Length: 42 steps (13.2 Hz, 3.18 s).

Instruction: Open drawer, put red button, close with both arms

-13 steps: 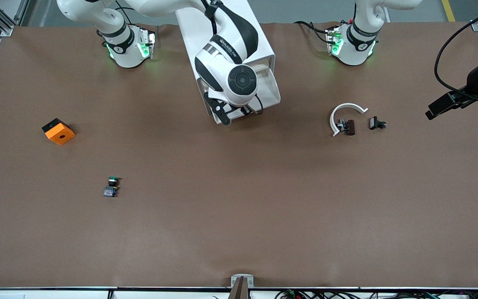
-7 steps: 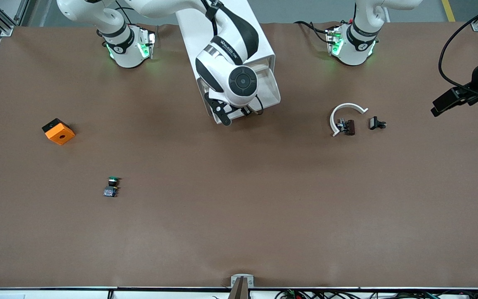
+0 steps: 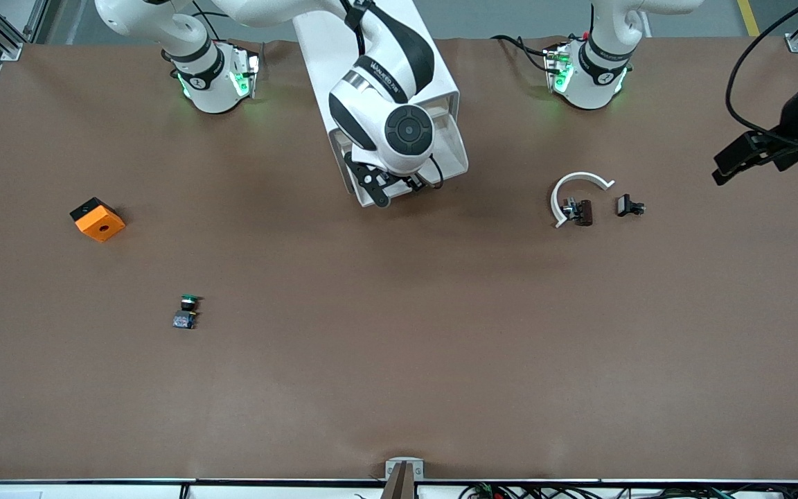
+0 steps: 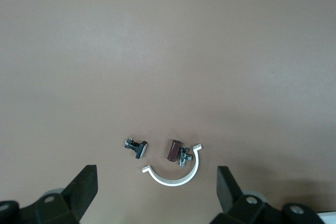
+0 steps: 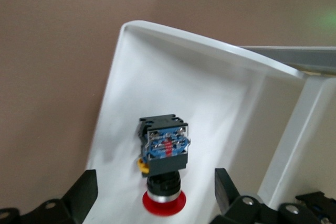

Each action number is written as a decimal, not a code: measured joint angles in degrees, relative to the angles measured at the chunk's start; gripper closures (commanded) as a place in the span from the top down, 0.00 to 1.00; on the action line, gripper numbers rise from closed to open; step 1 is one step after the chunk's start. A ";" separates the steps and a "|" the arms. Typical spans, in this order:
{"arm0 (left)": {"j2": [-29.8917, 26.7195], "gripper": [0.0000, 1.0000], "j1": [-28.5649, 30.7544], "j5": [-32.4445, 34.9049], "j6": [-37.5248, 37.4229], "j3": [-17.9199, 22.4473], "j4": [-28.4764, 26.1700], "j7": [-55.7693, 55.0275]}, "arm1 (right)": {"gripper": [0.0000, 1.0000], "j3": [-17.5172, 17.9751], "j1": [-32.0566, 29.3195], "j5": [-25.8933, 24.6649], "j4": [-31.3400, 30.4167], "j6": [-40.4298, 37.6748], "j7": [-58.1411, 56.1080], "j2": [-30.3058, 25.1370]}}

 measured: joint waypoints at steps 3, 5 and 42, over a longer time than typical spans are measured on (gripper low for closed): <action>0.01 1.00 7.93 -0.15 0.00 -8.19 -0.55 2.21 | 1.00 -0.67 -0.56 0.38 2.93 0.04 0.00 -1.90; 0.01 1.00 11.13 -1.08 0.48 -10.32 -0.85 3.50 | 1.00 -1.15 -1.54 0.40 4.06 -0.05 -0.03 -5.12; 34.31 1.00 -14.43 -2.19 26.45 -24.79 -6.77 -42.31 | 1.00 -1.68 -48.94 -11.83 -8.31 -12.14 -99.17 -35.00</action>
